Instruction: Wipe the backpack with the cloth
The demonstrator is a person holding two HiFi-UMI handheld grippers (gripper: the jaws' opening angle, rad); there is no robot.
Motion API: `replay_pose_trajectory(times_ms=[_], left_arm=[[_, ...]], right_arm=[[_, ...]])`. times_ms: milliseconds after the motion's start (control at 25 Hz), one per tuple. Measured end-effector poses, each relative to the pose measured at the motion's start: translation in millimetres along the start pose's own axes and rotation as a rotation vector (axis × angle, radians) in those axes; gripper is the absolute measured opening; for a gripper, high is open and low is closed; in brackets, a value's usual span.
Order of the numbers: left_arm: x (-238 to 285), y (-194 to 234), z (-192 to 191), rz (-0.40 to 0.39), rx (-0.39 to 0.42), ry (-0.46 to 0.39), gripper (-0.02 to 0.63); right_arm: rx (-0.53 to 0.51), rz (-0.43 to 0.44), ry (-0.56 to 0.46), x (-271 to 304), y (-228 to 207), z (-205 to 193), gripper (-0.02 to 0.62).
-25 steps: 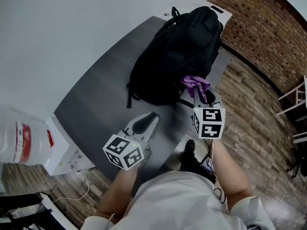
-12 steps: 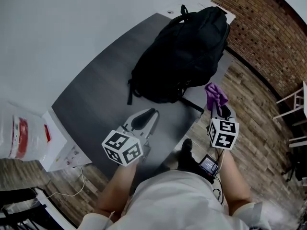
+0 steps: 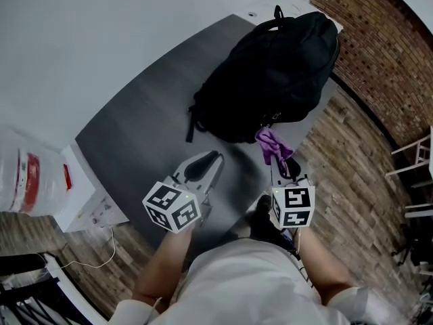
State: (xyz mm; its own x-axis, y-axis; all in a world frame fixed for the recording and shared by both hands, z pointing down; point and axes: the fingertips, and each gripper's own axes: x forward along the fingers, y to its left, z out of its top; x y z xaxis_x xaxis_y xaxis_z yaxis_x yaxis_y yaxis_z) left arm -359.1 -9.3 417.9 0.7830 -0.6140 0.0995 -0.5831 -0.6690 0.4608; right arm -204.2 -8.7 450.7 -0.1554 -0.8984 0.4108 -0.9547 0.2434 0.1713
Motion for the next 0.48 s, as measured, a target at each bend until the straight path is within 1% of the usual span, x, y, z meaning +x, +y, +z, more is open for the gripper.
replay_pose_trajectory(times_ms=[120, 200, 360, 480], left_arm=[[-5, 6, 1, 0.017, -0.006, -0.006, 0.057], [-9, 10, 1, 0.027, -0.007, -0.011, 0.057], [-17, 16, 4, 0.047, -0.007, -0.020, 0.057], [-24, 20, 5, 0.063, -0.008, -0.024, 0.057]], right_arm=[[-0.041, 0.108, -0.050, 10, 41, 21, 0.078], [-0.053, 0.157, -0.082, 20, 63, 38, 0.077], [-0.073, 0.199, -0.121, 46, 90, 67, 0.078], [-0.081, 0.214, -0.111, 71, 103, 76, 0.078]])
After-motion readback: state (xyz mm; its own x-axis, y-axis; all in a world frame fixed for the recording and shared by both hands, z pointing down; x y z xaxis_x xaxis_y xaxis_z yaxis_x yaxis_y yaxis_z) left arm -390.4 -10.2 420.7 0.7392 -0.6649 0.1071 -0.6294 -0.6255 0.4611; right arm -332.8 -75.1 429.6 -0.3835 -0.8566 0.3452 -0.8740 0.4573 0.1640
